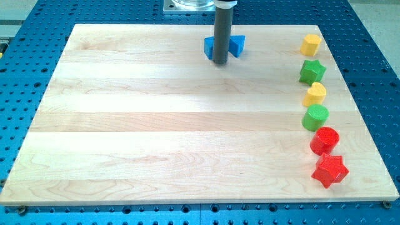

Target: Move the yellow hexagon to the bottom right of the blue triangle

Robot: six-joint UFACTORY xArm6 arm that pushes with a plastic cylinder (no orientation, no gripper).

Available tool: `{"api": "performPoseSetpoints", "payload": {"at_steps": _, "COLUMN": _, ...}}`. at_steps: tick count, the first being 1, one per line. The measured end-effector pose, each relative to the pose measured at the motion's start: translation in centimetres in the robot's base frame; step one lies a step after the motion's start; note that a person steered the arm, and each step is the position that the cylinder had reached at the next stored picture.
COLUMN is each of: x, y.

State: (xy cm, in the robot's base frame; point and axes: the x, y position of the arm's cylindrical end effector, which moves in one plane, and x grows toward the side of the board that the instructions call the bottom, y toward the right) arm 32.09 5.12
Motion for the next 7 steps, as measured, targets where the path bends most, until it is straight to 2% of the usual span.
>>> {"api": "performPoseSetpoints", "payload": {"at_steps": 1, "x": -0.5, "y": 6.2}}
{"api": "performPoseSetpoints", "payload": {"at_steps": 2, "x": -4.3, "y": 9.2}}
{"api": "performPoseSetpoints", "payload": {"at_steps": 3, "x": -9.8, "y": 9.7}}
{"api": "performPoseSetpoints", "payload": {"at_steps": 5, "x": -9.7, "y": 23.5}}
{"api": "performPoseSetpoints", "payload": {"at_steps": 6, "x": -5.3, "y": 20.6}}
{"api": "performPoseSetpoints", "payload": {"at_steps": 7, "x": -1.8, "y": 12.2}}
